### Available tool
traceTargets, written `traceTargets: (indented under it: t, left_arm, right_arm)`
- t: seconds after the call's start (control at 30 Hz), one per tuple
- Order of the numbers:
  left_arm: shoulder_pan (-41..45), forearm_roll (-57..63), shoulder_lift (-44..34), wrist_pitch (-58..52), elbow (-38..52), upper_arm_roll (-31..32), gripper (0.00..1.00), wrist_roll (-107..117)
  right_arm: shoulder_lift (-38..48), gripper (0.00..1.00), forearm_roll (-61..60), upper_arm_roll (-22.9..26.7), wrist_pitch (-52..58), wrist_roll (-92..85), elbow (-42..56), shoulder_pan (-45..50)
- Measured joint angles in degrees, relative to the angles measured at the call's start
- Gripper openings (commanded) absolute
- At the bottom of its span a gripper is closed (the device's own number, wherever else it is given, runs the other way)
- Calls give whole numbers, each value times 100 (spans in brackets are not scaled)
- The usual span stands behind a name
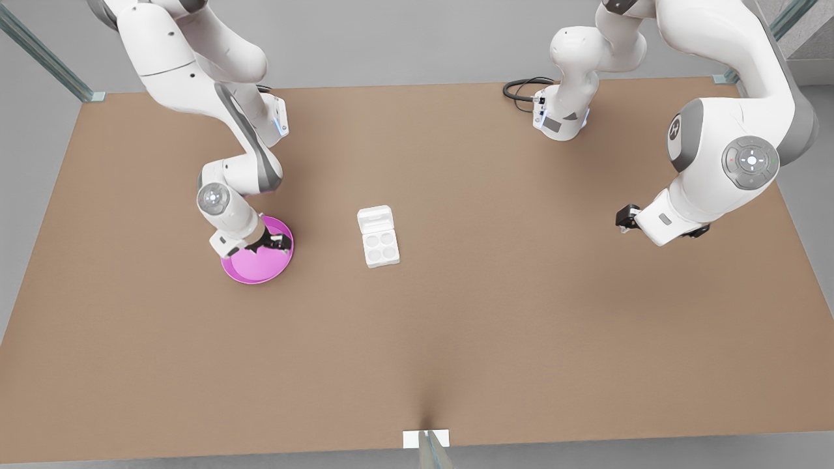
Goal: Pack egg into the box and close the box lid
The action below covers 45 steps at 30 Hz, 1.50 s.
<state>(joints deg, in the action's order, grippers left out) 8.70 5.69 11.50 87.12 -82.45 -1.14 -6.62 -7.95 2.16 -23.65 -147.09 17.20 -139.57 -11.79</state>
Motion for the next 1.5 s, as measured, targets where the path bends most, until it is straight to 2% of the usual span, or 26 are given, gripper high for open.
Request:
traceTargets:
  t: [0.13,0.33,0.6,1.23,1.5]
  left_arm:
    - [0,-1,7,0,-23,0,100,0]
    - [-4,-1,8,0,-28,0,100,1]
    - [-18,-1,34,4,-37,0,100,1]
    - [-18,1,78,11,-37,0,100,1]
    - [-18,2,91,11,-37,0,100,1]
  right_arm:
    - [427,100,-5,-37,-9,146,-366,-9]
    - [464,100,-12,-50,-22,348,-450,47]
    - [-229,100,-21,-32,-346,548,-432,-26]
    - [-664,100,14,-33,-798,714,-492,-395]
    - [-634,100,19,-41,-1120,739,-879,-413]
